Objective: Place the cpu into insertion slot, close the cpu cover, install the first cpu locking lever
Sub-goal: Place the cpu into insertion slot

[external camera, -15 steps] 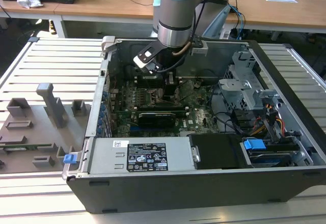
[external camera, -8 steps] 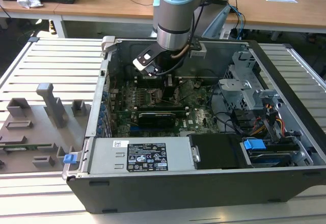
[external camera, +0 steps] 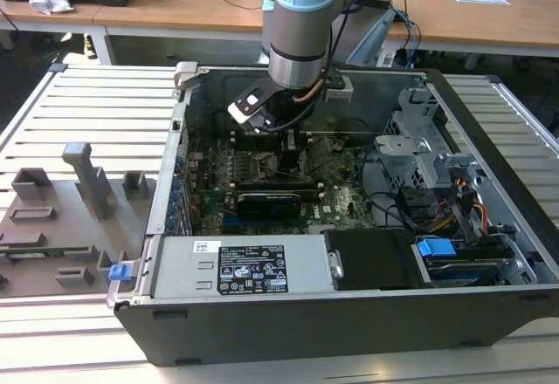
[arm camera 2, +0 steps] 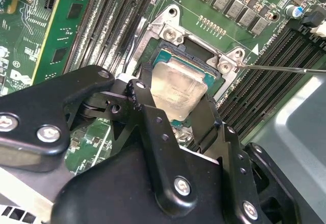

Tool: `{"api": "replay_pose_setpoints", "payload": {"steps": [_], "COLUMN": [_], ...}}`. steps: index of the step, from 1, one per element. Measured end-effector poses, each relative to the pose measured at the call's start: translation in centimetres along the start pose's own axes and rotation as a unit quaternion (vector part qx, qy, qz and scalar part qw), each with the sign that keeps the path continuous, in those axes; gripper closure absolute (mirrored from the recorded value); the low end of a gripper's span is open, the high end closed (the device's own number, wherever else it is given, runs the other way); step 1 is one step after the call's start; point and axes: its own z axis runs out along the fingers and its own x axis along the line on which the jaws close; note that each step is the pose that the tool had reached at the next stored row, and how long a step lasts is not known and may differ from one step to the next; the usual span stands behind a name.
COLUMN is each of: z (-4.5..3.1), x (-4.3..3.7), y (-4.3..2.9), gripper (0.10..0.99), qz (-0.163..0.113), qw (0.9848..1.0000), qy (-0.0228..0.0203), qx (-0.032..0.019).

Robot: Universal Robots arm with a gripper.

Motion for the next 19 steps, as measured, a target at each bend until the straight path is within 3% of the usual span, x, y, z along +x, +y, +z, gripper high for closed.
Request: {"api": "replay_pose_setpoints", "payload": {"steps": [13,15,16,19], "z": [0.17,0.19,0.17,0.16], "x": [0.03,0.04,0.03,0.03], "y": [0.0,0.01,0.01,0.01], "gripper": [0.545,0.533,0.471,0.471], "qz": [0.0,0.0,0.0,0.0], "qw": [1.0,1.0,1.0,1.0], "qy": [0.001,0.0012,0.0011,0.0011], "qx": [0.0,-0.0001,0.0,0.0]}}
